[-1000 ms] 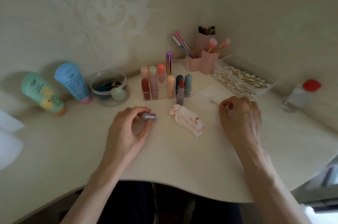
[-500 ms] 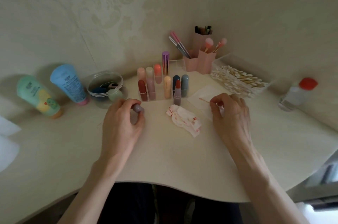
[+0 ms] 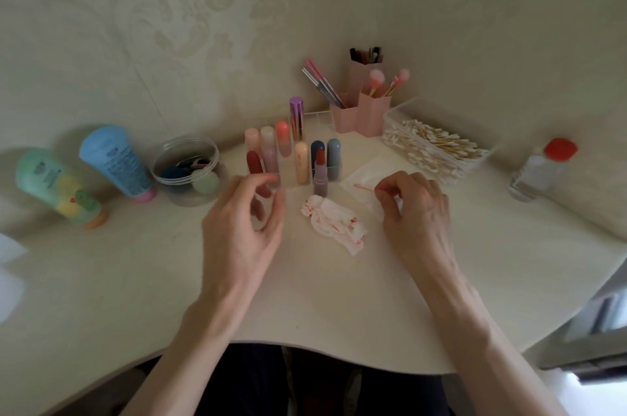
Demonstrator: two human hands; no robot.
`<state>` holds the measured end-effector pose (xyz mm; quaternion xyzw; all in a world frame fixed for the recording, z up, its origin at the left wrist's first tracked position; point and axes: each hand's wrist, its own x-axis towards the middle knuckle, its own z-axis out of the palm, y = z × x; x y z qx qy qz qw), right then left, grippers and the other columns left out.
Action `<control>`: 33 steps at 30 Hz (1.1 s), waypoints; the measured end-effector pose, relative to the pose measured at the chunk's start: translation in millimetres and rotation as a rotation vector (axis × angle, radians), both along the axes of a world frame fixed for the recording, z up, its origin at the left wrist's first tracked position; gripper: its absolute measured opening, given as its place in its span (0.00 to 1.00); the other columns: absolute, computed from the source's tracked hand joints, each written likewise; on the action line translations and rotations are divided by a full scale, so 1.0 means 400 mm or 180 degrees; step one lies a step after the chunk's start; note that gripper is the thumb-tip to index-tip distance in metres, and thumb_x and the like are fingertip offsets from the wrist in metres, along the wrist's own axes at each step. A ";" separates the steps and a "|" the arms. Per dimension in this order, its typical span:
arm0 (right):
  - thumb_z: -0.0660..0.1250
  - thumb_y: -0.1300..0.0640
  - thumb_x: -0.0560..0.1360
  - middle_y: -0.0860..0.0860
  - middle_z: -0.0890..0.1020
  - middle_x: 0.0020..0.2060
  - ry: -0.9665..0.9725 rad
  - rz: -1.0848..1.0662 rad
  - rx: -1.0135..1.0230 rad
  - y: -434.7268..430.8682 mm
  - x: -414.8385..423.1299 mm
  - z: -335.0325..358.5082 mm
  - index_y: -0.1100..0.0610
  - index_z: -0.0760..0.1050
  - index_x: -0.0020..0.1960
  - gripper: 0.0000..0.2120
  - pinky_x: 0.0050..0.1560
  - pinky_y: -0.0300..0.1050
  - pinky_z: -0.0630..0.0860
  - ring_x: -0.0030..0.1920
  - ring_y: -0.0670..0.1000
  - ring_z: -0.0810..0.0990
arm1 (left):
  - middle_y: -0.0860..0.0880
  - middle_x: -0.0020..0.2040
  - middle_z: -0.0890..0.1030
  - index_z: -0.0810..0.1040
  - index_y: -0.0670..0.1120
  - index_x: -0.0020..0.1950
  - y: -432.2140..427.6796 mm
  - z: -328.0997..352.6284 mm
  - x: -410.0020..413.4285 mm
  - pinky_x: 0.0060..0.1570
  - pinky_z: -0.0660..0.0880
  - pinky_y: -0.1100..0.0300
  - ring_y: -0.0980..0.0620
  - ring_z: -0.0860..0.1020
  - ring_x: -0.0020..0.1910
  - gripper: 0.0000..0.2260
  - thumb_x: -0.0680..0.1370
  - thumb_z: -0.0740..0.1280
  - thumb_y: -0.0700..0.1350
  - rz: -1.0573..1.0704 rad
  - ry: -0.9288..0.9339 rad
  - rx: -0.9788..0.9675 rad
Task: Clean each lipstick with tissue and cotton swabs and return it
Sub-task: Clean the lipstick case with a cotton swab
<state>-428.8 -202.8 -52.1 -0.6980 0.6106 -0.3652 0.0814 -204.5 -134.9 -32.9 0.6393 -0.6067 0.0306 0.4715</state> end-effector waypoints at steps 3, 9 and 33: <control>0.70 0.60 0.80 0.52 0.81 0.47 -0.0067 0.0024 -0.0007 0.001 -0.001 -0.001 0.54 0.81 0.51 0.02 0.50 0.55 0.70 0.50 0.59 0.76 | 0.57 0.42 0.82 0.83 0.49 0.56 -0.030 0.007 -0.050 0.39 0.79 0.56 0.55 0.78 0.34 0.10 0.78 0.74 0.52 -0.0229 0.0521 0.0295; 0.70 0.61 0.80 0.51 0.81 0.47 -0.0115 0.0028 0.0003 0.000 -0.002 0.004 0.53 0.80 0.51 0.03 0.51 0.56 0.69 0.50 0.58 0.76 | 0.60 0.35 0.81 0.83 0.56 0.49 -0.100 -0.005 -0.089 0.49 0.79 0.46 0.61 0.80 0.38 0.11 0.76 0.72 0.61 -0.0134 0.0563 0.0797; 0.70 0.69 0.79 0.44 0.85 0.42 -0.1676 0.1917 0.0243 0.057 0.056 0.061 0.57 0.86 0.56 0.11 0.46 0.36 0.77 0.39 0.49 0.83 | 0.43 0.45 0.87 0.86 0.44 0.52 0.022 0.018 0.004 0.22 0.66 0.61 0.49 0.71 0.27 0.06 0.79 0.73 0.46 -0.1481 0.2195 0.1448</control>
